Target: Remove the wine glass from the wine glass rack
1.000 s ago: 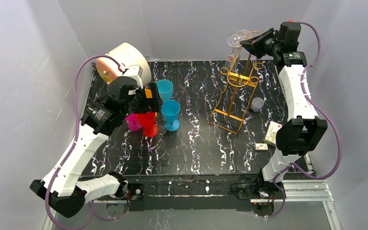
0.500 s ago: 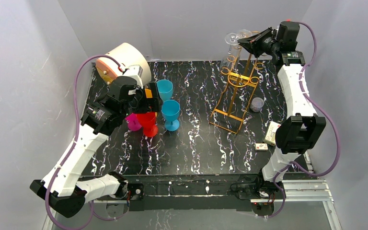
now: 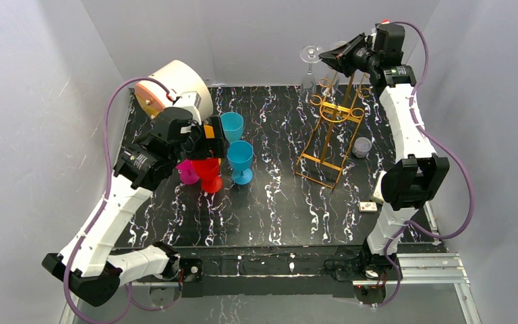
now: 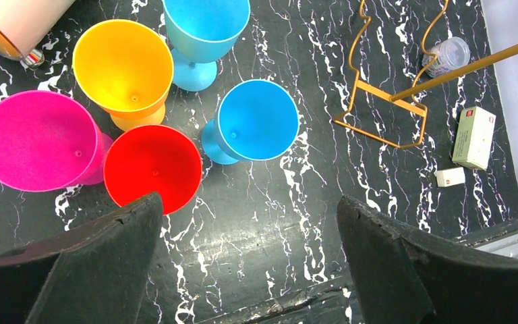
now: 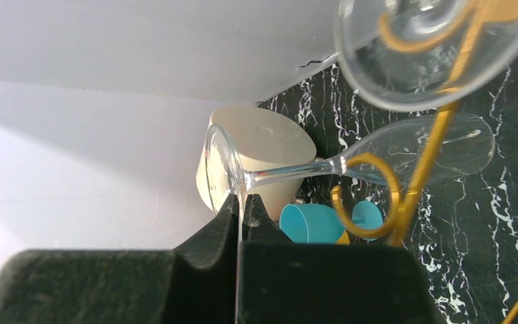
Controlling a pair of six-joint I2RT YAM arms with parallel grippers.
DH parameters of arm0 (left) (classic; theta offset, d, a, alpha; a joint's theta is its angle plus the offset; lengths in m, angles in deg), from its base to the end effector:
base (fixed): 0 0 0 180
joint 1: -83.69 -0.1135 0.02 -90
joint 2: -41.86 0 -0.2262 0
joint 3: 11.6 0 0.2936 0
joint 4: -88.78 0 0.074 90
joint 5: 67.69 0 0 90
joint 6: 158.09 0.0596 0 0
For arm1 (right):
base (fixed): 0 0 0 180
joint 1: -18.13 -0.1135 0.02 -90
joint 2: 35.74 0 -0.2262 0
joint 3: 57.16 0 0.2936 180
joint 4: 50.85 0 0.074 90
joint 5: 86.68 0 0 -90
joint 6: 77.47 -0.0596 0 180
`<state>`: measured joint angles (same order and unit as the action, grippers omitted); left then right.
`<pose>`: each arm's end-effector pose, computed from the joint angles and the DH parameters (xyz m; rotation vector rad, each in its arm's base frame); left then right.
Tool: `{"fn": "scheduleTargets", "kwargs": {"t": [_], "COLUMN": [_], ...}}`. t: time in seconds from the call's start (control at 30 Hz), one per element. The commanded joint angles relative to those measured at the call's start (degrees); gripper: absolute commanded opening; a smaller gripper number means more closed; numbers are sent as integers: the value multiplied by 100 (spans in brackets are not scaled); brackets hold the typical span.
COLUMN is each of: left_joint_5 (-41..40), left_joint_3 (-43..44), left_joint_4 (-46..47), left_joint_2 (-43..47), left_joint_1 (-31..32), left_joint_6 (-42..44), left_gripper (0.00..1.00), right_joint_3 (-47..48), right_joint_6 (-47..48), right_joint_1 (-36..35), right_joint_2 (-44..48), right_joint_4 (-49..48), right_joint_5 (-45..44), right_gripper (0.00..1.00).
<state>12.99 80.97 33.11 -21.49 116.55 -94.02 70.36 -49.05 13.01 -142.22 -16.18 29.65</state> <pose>0.2519 -0.1512 0.3998 0.0207 2.0596 -0.4793 0.4777 0.0693 0.4058 0.6008 1.8705 1.2130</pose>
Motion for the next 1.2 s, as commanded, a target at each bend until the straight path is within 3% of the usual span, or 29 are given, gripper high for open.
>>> {"fn": "scheduleTargets", "kwargs": {"t": [0.0, 0.43, 0.87, 1.03, 1.17], "left_joint_5": [53, -51, -99, 559, 1587], "left_joint_3": [359, 54, -7, -7, 12], "left_joint_4": [-162, 61, 271, 745, 1260], "left_joint_2": [17, 371, 757, 802, 688], "left_joint_1": [10, 10, 10, 10, 9], "left_joint_6": [59, -447, -736, -662, -663], "left_gripper": [98, 98, 98, 98, 98], "right_joint_3": [356, -251, -1238, -1666, -1995], "right_joint_6": [263, 833, 1523, 1756, 2034], "right_joint_1": [-161, -757, -1561, -1924, -2124], "right_joint_2": [164, 938, 1833, 2158, 2499], "right_joint_4": [-240, -550, -297, -190, 44], "right_joint_5": [217, 1299, 1432, 1445, 1250], "right_gripper": [1, 1, 1, 1, 1]}}
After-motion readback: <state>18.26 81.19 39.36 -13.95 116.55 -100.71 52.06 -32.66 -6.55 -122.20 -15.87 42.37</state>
